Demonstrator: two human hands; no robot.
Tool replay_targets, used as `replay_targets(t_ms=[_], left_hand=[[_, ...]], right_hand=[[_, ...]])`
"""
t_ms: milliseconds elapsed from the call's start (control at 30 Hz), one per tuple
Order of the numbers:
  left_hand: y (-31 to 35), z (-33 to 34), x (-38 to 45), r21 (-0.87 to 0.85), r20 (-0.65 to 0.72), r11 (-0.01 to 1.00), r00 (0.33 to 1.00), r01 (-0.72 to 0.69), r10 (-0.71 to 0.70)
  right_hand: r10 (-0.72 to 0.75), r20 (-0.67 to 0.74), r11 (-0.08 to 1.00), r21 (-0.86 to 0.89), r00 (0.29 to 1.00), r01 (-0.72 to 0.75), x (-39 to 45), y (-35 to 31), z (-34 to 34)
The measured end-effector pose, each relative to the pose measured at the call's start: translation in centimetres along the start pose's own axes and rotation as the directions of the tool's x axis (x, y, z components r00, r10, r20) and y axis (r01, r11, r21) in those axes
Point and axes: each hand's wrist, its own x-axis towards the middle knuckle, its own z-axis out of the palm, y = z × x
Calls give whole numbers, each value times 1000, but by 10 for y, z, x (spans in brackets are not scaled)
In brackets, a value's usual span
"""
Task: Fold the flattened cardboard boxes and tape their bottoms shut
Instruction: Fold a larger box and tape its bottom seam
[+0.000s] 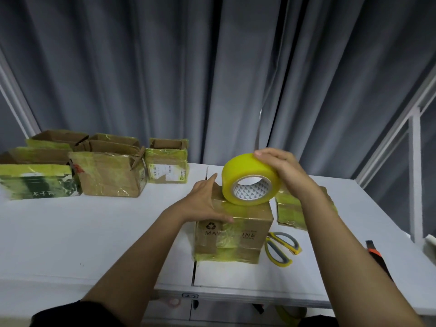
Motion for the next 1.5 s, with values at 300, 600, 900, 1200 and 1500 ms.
replay_targets(t_ms=[300, 600, 900, 1200, 1500], left_hand=[[0, 1, -5, 25, -30, 999, 999, 32, -31], [6, -3, -8, 172, -67, 985, 998, 8, 4], [2, -2, -6, 290, -11, 957, 1000, -14, 18], [-3, 1, -9, 284, -6, 959, 1000, -14, 16], [0, 2, -10, 303, 5, 953, 1000, -6, 5]], right_hand=[[117, -1, 972, 206, 993, -114, 0, 15, 0], [129, -51, 737, -664, 990, -130, -1, 4, -65], [223, -80, 450, -876, 972, -175, 0, 37, -66], [259, -81, 456, -868, 963, -196, 3, 55, -57], [391, -37, 539, -801, 920, -261, 0, 64, -45]])
